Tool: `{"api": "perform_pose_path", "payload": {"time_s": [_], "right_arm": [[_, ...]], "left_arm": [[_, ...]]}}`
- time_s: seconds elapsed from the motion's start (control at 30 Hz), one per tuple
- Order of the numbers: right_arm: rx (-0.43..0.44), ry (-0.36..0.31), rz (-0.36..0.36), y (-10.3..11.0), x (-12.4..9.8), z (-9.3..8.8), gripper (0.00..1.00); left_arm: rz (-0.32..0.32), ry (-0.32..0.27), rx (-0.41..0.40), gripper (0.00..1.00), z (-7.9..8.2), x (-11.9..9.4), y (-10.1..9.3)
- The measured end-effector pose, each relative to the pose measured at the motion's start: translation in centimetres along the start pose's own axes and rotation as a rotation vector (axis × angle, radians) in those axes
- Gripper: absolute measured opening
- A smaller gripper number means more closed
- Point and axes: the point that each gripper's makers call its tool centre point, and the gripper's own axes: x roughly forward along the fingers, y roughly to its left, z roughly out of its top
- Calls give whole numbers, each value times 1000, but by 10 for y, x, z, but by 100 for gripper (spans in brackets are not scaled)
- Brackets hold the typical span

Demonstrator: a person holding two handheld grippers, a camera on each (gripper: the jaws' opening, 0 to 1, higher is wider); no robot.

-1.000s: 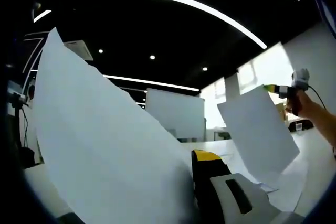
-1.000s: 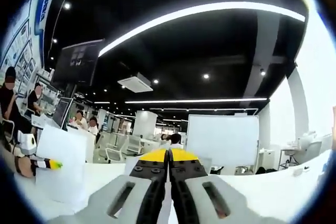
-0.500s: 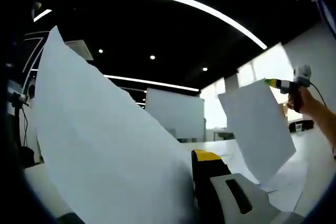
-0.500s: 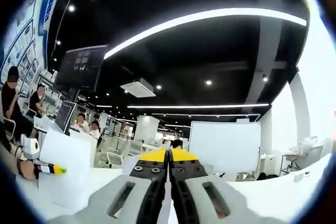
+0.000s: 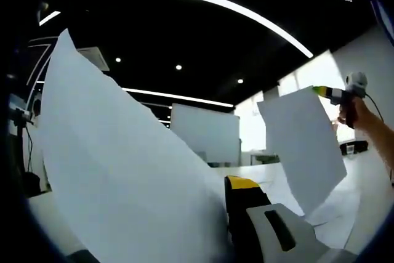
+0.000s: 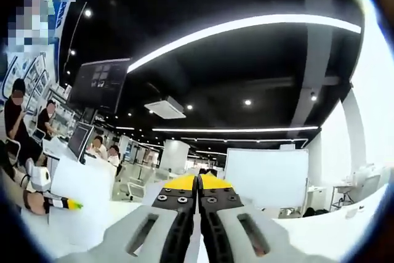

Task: Organize the stack of printing papers by aligning and flattening the scattered papers on the table

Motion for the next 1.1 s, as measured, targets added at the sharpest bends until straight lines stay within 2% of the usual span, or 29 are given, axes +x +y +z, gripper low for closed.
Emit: {"api": "perform_pose_path", "payload": {"time_s": [0.67,1.1], "right_arm": [[-8,-54,8,5,-4,24,0],[-26,-109,31,18,-12,49,0]], "left_arm": [[-1,3,1,22,0,0,-1],[-2,3,2,22,0,0,-1]]}}
